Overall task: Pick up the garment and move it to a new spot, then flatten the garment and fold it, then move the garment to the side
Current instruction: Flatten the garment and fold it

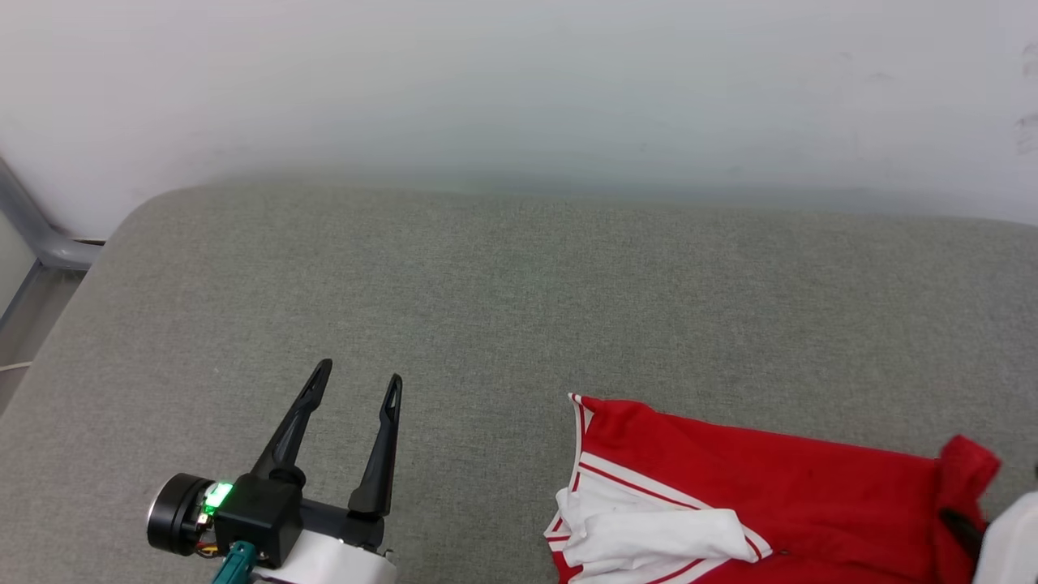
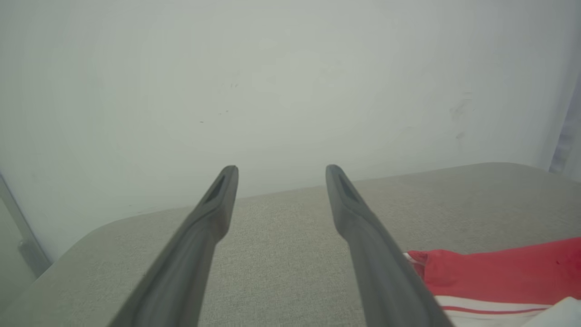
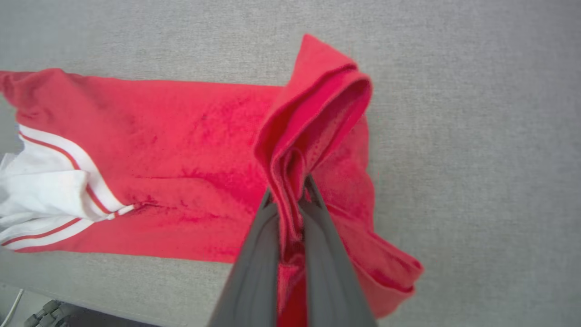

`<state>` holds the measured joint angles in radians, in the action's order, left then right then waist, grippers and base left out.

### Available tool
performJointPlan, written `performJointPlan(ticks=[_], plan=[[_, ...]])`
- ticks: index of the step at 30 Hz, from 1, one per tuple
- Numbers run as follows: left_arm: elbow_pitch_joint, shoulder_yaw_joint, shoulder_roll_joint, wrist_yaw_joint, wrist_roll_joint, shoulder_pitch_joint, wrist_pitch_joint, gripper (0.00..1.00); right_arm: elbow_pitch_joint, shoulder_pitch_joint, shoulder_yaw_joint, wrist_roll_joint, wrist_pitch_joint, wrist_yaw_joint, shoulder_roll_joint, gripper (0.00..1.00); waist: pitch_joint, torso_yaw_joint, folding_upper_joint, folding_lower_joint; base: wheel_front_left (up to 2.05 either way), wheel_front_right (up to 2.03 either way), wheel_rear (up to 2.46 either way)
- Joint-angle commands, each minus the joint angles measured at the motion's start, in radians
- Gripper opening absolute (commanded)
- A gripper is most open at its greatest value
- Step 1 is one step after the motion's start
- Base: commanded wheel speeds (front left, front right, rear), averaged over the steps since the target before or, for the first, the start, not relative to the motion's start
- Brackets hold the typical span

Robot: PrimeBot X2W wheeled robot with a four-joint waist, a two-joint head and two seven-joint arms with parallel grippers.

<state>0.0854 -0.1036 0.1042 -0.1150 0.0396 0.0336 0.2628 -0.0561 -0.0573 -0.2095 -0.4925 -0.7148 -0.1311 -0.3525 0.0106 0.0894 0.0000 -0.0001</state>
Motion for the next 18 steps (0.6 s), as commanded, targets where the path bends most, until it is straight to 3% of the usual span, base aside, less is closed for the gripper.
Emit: performJointPlan(ticks=[1,9,14,18], plan=[[0.000,0.002,-0.006,-0.004,0.001,0.009,0.002,1.00,0.053,-0.017,0.013,-0.009,-0.019,0.001,0.032,0.00,-0.005,-0.001,0.0000,0.0001,0.00,0.00,0.00],[0.000,0.013,-0.017,-0.006,0.004,0.018,0.002,1.00,0.206,-0.050,0.118,-0.039,-0.083,0.001,0.170,0.00,-0.017,0.014,0.0000,0.0001,0.00,0.00,0.00],[0.001,0.029,-0.013,-0.009,0.000,0.013,0.002,1.00,0.214,-0.025,0.196,-0.043,-0.060,0.001,0.269,0.00,-0.018,0.030,0.0000,0.0001,0.00,0.00,0.00],[0.001,0.034,-0.010,-0.011,-0.003,0.006,0.002,1.00,0.173,-0.014,0.249,-0.070,-0.018,0.001,0.301,0.00,-0.019,0.045,0.0000,0.0001,0.00,0.00,0.00]])
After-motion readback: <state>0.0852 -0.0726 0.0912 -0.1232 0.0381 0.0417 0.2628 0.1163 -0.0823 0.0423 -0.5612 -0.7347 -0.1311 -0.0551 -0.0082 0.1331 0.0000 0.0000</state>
